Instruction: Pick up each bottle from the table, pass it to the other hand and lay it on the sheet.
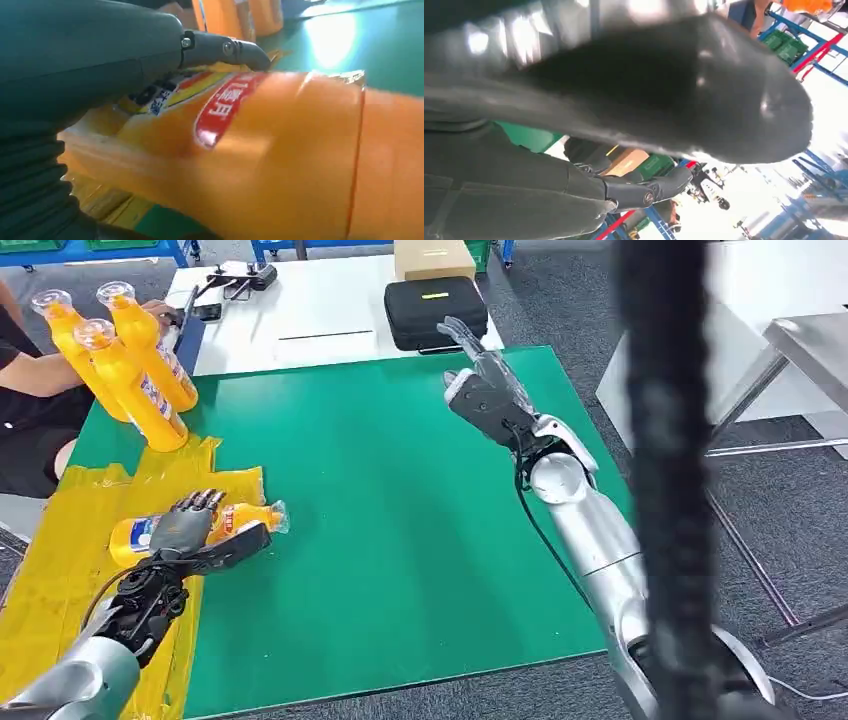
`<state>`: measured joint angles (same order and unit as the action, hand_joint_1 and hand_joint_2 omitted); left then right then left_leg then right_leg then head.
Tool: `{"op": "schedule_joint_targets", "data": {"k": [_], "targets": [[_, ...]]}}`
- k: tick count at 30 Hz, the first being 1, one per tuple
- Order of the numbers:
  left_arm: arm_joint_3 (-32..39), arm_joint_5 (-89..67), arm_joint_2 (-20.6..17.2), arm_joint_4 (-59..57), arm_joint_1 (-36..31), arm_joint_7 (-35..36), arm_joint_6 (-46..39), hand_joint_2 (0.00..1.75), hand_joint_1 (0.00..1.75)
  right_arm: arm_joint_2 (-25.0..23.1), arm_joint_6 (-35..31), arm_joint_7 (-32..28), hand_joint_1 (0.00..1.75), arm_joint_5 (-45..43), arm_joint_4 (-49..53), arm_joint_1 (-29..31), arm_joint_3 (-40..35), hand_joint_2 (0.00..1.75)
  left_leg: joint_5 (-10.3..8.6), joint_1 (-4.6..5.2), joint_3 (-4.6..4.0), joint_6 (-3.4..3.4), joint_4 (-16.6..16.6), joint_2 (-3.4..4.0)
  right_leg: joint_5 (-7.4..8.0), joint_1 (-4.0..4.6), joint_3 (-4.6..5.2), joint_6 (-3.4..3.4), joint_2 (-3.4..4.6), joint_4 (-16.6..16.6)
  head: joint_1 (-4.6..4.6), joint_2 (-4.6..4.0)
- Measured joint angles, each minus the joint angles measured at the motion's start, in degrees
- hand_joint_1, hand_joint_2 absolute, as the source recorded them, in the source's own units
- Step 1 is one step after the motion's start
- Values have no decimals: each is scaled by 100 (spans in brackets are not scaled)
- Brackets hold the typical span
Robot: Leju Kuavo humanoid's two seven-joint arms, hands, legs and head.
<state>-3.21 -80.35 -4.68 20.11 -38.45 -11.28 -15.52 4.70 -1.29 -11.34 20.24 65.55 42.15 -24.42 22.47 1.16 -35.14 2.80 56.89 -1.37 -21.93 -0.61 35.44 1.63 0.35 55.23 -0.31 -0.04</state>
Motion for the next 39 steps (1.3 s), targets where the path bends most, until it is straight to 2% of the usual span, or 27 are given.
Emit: {"op": "schedule_joint_targets", "data": {"k": [6,12,20,23,27,29,32,34,39], "targets": [[15,260,-33,-20,-73,-286,164,0,0,50,-9,31,0,-57,-37,26,-118,0,-3,0,5,0,0,-10,0,0,-7,0,-2,0,2,0],[168,785,-63,-20,-108,-942,107,0,0,61,-72,48,0,-57,-114,26,-216,0,-8,0,6,-2,0,-14,1,1,-7,-2,-7,0,0,0],[245,866,-63,-20,-118,-1047,96,0,0,68,-87,48,0,-55,-186,32,-282,0,-9,0,5,-2,1,-13,1,0,-7,-1,-6,1,2,0],[363,1358,-55,-13,-109,-1487,-160,0,0,72,-122,46,0,-35,-203,32,-306,0,-9,0,0,-2,2,-12,2,1,0,-2,-6,1,0,0],[797,2891,33,170,-111,-2547,-512,0,0,72,-225,11,0,31,-247,31,-315,0,-20,-1,-31,5,3,-8,18,3,33,-8,-5,2,7,0],[1046,4048,92,566,-98,-2813,-453,0,0,63,-341,-85,0,81,-310,28,-317,0,-23,-1,-45,0,3,9,27,2,50,-2,1,4,0,0],[1202,6335,155,1431,-79,-2804,51,0,0,44,-761,-447,0,131,-468,27,-308,0,-23,-1,-56,0,5,19,36,3,67,-11,6,4,0,0],[1213,7460,225,2098,-60,-2617,508,0,0,-52,-1229,-910,0,83,-675,10,-236,0,-24,-2,-67,0,5,17,36,6,77,-12,7,4,2,0],[759,8104,426,3110,-21,-2463,638,0,0,-433,-1928,-1809,0,-129,-1097,-192,43,0,-23,-3,-77,0,5,10,32,5,82,-14,5,4,0,0]]}}
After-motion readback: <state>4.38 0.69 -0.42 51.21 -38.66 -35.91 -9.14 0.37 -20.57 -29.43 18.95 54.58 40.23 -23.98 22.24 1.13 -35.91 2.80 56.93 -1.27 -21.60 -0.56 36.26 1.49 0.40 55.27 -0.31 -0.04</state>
